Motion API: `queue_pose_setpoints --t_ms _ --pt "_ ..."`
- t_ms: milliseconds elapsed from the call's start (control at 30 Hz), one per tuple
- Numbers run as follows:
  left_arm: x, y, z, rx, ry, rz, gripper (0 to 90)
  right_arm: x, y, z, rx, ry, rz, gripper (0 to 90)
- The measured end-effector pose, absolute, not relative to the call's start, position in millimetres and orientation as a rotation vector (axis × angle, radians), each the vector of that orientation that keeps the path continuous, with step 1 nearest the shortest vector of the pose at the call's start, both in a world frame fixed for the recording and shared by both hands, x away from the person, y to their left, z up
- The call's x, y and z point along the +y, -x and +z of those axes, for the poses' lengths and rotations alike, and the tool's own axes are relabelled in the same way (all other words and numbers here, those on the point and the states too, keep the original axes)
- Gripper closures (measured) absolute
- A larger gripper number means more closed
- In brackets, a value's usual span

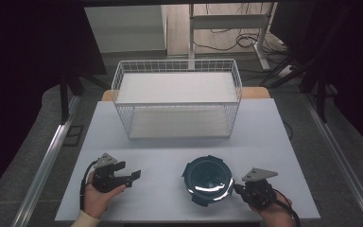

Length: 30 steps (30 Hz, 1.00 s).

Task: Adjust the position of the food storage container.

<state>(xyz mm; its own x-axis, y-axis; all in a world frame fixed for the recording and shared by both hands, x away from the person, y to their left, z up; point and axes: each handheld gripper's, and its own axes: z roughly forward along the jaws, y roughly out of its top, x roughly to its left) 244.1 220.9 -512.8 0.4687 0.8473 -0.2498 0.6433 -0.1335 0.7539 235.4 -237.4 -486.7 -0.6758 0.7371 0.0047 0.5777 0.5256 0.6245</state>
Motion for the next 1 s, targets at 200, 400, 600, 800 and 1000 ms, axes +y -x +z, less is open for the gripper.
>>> queue_pose_setpoints --t_ms 200,400,600,800,1000 --pt "221.2 -244.5 -512.7 1.256 -1.857 0.299 21.9 -237.5 -236.2 -486.3 2.498 -1.120 0.888 89.1" --pt "220.5 -244.9 -513.2 1.255 -1.864 0.296 22.0 -236.6 -237.9 -485.8 2.483 -1.133 0.881 89.3" --pt "220.1 -245.2 -513.6 1.257 -1.864 0.294 22.0 -234.2 -239.4 -485.2 2.477 -1.139 0.868 89.4" --pt "220.2 -245.5 -513.9 1.258 -1.861 0.294 22.0 -229.8 -242.3 -484.3 2.466 -1.158 0.851 89.4" --pt "220.3 -245.7 -514.1 1.259 -1.861 0.293 22.0 -223.4 -243.9 -483.3 2.471 -1.147 0.849 89.4"
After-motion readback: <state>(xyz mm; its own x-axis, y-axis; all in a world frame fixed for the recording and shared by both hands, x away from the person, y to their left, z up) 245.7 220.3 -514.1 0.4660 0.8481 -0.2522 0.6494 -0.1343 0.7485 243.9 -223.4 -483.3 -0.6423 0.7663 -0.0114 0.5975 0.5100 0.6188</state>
